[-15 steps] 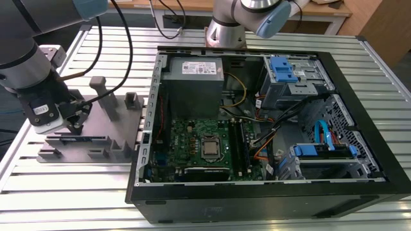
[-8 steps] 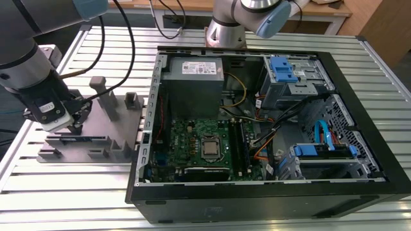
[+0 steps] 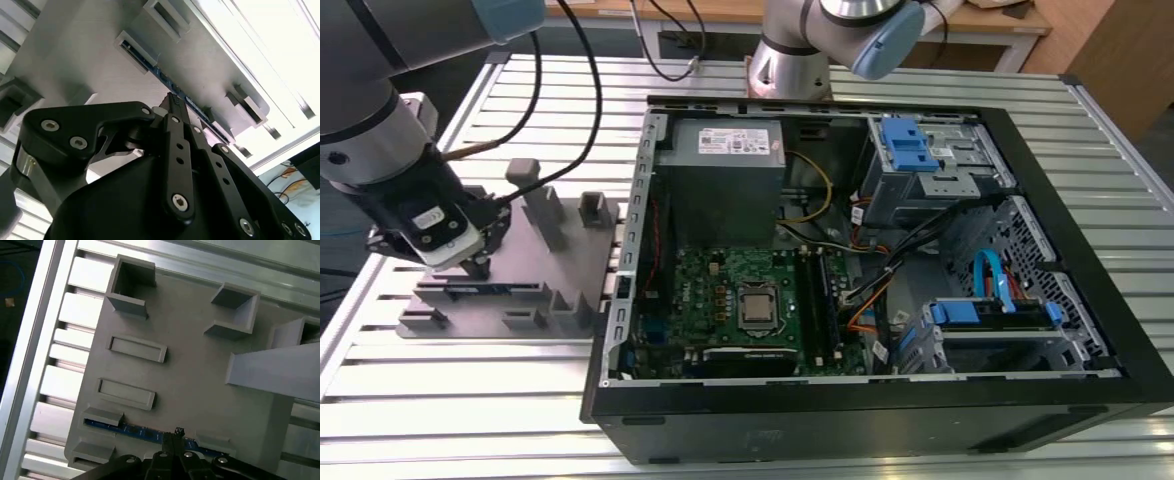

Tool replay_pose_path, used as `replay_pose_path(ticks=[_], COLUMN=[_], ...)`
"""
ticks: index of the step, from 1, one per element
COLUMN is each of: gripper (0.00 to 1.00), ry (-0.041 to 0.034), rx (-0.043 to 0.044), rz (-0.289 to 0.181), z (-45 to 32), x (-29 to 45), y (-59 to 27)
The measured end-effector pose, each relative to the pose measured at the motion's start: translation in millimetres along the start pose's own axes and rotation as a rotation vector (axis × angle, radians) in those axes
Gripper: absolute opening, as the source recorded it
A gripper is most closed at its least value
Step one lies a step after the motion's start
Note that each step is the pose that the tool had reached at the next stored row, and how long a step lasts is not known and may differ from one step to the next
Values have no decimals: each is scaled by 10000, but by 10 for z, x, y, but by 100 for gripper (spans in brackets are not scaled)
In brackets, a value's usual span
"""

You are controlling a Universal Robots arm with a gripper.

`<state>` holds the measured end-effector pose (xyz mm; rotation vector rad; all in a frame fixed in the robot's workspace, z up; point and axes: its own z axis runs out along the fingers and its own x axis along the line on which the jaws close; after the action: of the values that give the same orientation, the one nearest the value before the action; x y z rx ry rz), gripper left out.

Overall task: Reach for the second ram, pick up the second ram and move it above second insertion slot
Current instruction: 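Pick up the second ram and move it above second insertion slot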

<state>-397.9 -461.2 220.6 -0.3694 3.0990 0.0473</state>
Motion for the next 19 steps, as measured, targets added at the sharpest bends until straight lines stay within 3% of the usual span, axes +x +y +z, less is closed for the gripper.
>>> replay_pose_path(ticks=[19], gripper=[11], ry=[66], rx=[-58], rz=[-2402], z=[0], x=[0], y=[0])
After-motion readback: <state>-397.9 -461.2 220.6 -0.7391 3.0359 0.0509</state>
